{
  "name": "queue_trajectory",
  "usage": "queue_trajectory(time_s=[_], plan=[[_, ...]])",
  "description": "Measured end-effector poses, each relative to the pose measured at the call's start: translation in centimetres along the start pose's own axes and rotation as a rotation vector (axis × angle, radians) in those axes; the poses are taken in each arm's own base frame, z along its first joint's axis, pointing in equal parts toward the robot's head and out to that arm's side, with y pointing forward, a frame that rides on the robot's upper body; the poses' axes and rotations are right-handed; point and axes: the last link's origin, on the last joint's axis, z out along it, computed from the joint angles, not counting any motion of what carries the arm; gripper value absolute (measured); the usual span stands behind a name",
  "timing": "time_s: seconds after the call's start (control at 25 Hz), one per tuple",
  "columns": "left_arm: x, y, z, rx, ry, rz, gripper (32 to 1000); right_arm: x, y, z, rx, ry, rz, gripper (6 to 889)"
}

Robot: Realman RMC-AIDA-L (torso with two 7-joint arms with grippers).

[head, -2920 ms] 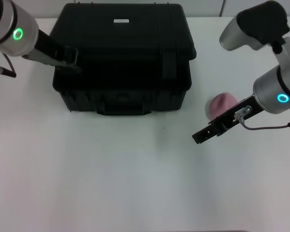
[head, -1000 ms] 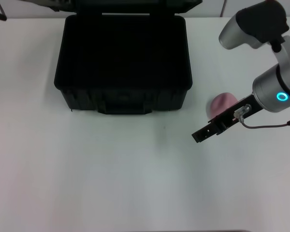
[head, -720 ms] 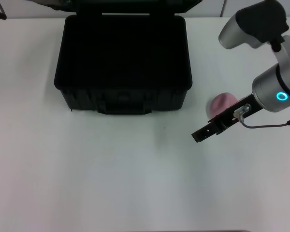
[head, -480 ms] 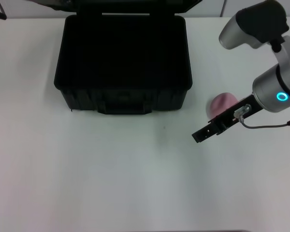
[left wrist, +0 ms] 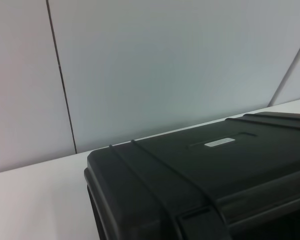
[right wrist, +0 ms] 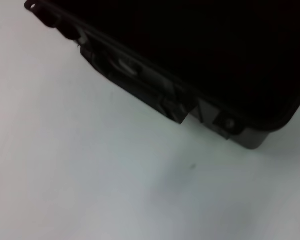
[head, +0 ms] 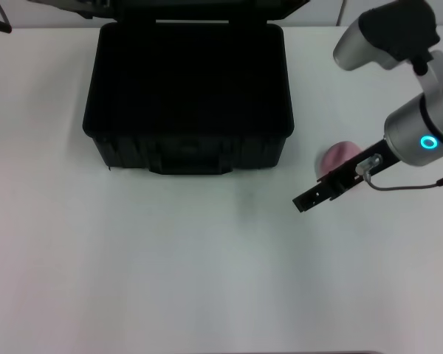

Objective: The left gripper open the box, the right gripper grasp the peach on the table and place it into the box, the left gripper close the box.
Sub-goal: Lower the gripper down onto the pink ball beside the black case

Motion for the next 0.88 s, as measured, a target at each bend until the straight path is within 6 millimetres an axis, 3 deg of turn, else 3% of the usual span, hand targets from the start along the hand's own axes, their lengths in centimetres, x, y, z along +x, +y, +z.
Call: queue_trajectory(time_s=[0.44,0.88], plan=[[-0.1,0.1,0.0,-0.003,-0.004,0.001,379,-0.6,-3.2,-1.5,0.146,-0.028,0.04,821],[-0.2,0.2,0.0,-0.005,-0.009,0.003,380,-0.6,-5.1,0.1,0.169,-0.007,0.074,821]])
